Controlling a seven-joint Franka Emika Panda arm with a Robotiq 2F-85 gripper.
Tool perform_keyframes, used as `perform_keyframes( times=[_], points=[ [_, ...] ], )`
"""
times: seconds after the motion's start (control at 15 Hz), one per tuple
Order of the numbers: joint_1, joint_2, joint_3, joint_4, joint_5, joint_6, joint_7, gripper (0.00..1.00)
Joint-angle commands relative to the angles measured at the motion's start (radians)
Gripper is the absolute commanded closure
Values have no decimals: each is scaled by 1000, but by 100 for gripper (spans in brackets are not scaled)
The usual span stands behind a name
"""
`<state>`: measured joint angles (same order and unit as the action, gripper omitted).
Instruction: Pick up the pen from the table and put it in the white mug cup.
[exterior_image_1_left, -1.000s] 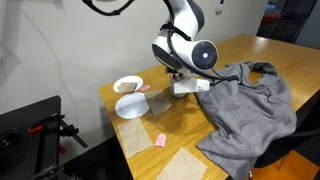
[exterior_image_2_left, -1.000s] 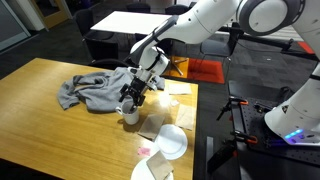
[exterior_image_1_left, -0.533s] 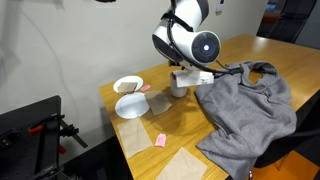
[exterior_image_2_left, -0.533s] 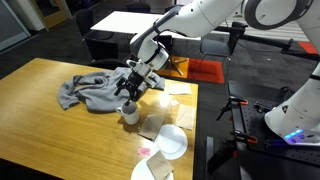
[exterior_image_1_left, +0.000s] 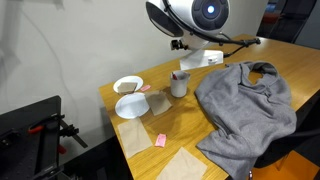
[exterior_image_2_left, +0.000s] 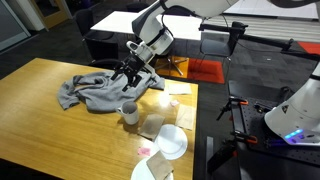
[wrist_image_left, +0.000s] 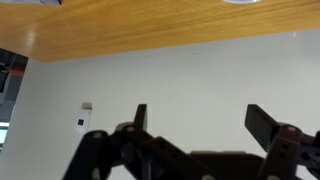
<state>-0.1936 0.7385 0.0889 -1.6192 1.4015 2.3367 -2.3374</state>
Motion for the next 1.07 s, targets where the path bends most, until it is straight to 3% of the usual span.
perform_keyframes(
  times=[0.0, 0.6, 0.67, 1.0],
  points=[
    [0, -139, -28, -116, 26, -66, -29, 0],
    [7, -273, -90, -201, -4, -248, 0, 0],
    [22, -225, -99, -151, 6, -213, 2, 0],
    [26, -221, -109, -154, 5, -219, 2, 0]
  ],
)
